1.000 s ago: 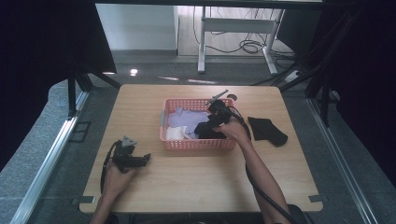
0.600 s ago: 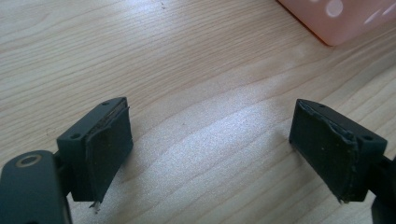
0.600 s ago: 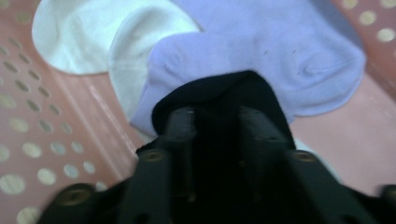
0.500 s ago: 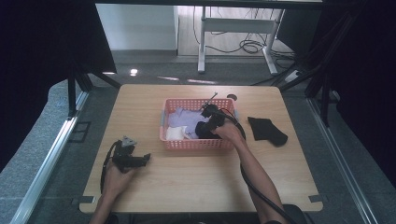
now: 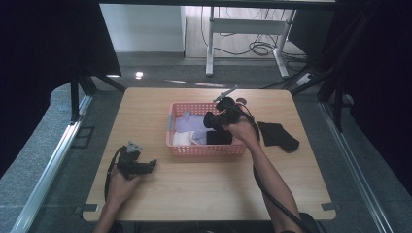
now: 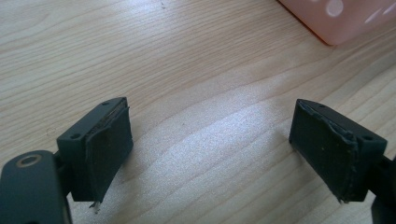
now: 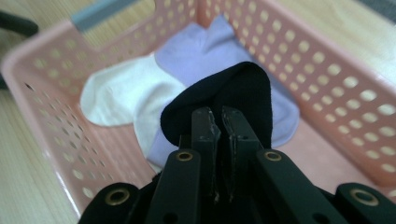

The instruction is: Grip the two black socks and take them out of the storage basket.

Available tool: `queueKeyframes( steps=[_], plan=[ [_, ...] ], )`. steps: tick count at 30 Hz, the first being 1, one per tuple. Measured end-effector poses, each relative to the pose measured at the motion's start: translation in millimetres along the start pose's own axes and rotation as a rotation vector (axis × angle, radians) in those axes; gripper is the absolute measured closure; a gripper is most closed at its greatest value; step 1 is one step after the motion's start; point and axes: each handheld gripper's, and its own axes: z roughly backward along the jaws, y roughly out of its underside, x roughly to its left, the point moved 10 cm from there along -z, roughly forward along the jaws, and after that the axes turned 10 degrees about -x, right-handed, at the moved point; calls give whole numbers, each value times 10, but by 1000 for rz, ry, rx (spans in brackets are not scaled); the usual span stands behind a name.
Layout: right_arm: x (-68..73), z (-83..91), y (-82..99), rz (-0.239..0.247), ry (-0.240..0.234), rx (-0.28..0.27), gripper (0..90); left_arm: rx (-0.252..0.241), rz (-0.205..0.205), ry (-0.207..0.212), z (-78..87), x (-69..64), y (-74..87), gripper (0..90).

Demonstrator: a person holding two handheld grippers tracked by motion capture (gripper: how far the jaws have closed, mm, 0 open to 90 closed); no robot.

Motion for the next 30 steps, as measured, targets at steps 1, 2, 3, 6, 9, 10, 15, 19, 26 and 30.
queueKeyframes(
  steps=[1,2,3,6,9,10,15,19,26,30],
  plan=[
    [-4,27,-36,-1,2,-16,843,0,-1,-1,0,0,0,130],
    [-6,57,-67,-5,1,-27,842,1,-1,-1,0,0,0,130],
    [-9,83,-96,-7,3,-37,843,1,-1,-1,0,0,0,130],
    [-16,158,-171,-9,6,-63,842,1,-1,-1,0,0,1,130],
    [-31,234,-247,-11,13,-87,842,1,-1,-1,0,0,0,130],
    [-36,261,-275,-14,15,-96,842,1,-1,-1,0,0,1,130],
    [-42,396,-434,-13,16,-135,840,-4,4,-2,-4,-3,-3,130],
    [-36,493,-568,-2,27,-159,838,-2,-2,-2,-4,2,-2,130],
    [-18,641,-768,6,38,-191,840,-4,2,-2,-6,-1,-5,130],
    [-2,720,-880,6,37,-211,844,-5,2,-2,-7,-1,-6,130]
  ],
)
